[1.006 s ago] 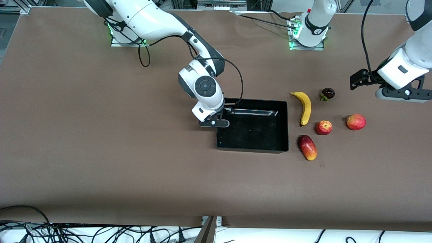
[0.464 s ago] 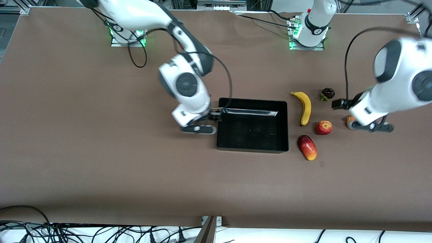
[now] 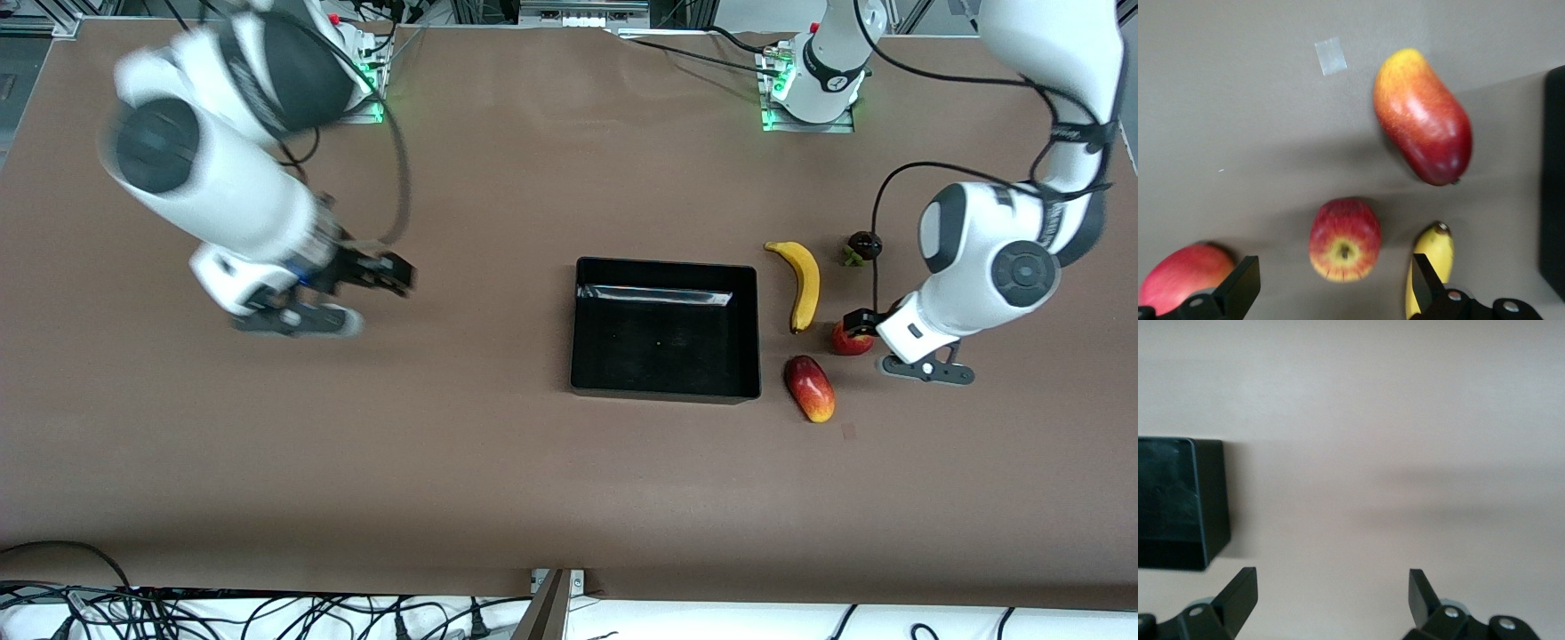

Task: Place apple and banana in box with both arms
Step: 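Reach the left gripper to the small red apple while the right gripper withdraws, then grasp the small red apple with the left gripper and lift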

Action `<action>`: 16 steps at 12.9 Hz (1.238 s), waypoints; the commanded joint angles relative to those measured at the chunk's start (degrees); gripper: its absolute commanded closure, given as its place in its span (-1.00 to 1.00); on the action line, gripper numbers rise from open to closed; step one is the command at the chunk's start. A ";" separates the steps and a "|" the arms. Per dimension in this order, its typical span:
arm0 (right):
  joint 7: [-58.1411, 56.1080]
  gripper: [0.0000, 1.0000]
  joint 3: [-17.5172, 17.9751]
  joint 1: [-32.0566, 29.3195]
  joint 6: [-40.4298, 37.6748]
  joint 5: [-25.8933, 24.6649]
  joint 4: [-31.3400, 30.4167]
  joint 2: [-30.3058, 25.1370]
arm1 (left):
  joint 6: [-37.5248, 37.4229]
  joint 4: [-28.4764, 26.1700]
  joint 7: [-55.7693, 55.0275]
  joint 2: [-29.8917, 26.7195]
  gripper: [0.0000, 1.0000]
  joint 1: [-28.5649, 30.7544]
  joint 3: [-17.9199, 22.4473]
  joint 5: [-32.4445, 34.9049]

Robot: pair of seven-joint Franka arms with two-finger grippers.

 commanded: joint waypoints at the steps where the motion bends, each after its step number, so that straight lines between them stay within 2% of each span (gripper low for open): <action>1: -2.67 -1.00 -2.08 0.51 0.74 0.83 -13.20 -11.57 | 9.96 -4.64 1.09 2.82 -1.00 0.09 -0.01 0.98; 4: -4.51 -1.00 -1.83 -1.85 1.10 0.04 -21.30 -18.97 | 11.05 -5.54 1.35 4.50 -1.00 0.09 -0.01 1.07; 5: -7.05 -1.00 -1.56 -4.21 1.10 0.04 -23.07 -20.47 | 10.97 -6.23 1.35 4.50 -0.44 0.09 -0.01 1.07; 6: -10.55 -1.00 -0.78 -6.76 0.57 0.04 -23.60 -21.44 | 10.53 -6.24 1.27 4.33 0.03 0.00 -0.01 1.07; 8: -14.96 -1.00 3.69 -14.91 -0.66 -0.22 -23.61 -22.50 | 9.57 -6.15 1.35 4.15 0.34 0.00 -0.01 1.07; 9: -18.29 -1.00 5.11 -18.35 -0.75 -0.31 -23.61 -22.60 | 7.91 -5.80 1.35 3.54 0.40 0.09 -0.01 0.98; 11: -23.93 -1.00 4.78 -20.41 -0.66 -0.66 -23.00 -22.51 | -0.15 -1.96 0.92 0.74 0.43 0.09 -0.10 0.98; 14: -23.24 -1.00 3.45 -20.32 -0.23 -1.45 -22.38 -22.07 | -18.24 10.94 0.13 0.02 0.43 -1.92 -0.27 0.02; 16: -23.33 -1.00 2.84 -20.41 -0.31 -2.59 -20.46 -21.37 | -25.22 17.29 -6.69 0.45 0.43 -5.43 -1.32 -3.83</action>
